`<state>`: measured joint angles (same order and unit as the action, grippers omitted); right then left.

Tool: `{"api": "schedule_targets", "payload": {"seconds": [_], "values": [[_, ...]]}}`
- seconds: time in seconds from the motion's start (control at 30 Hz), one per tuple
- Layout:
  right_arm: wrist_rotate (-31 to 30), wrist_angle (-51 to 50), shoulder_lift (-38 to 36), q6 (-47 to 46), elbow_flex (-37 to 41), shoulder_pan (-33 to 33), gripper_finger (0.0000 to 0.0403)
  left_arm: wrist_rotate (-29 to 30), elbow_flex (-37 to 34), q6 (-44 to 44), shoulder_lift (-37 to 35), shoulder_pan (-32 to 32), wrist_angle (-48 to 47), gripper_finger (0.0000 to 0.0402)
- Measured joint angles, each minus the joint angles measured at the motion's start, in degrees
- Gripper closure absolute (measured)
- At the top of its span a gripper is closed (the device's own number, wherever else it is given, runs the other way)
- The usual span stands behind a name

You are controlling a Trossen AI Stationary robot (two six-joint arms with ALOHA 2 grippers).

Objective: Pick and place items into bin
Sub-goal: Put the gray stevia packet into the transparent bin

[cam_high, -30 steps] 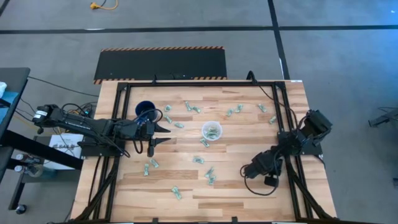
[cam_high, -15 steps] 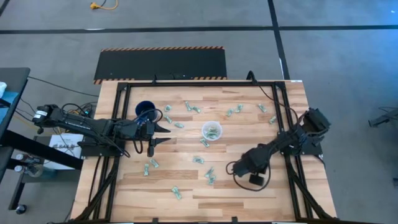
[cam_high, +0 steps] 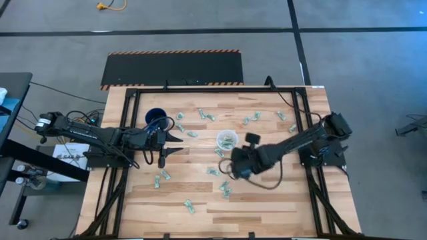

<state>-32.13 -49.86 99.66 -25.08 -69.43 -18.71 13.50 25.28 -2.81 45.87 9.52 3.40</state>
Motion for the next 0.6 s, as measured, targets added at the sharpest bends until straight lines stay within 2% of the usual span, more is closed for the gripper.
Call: {"api": "schedule_targets", "payload": {"seconds": [0.17,0.3,0.47,0.6], "values": [[1.65,10.87,0.0,8.46,0.0,6.94,0.0382,0.02,0.0,0.02,0.0,-0.01,-0.06,0.0265],[4.32,12.41,0.0,11.89,0.02,11.93,0.0382,0.2,0.0,0.03,0.0,0.0,-0.99,0.0265],[15.04,13.72,1.44,13.59,0.23,17.29,0.0383,1.46,0.0,0.02,-0.02,-0.02,-1.51,0.0265],[15.61,14.83,2.72,13.14,0.2,19.12,0.0373,1.79,0.0,0.02,0.0,-0.02,-1.59,0.0265]]}}
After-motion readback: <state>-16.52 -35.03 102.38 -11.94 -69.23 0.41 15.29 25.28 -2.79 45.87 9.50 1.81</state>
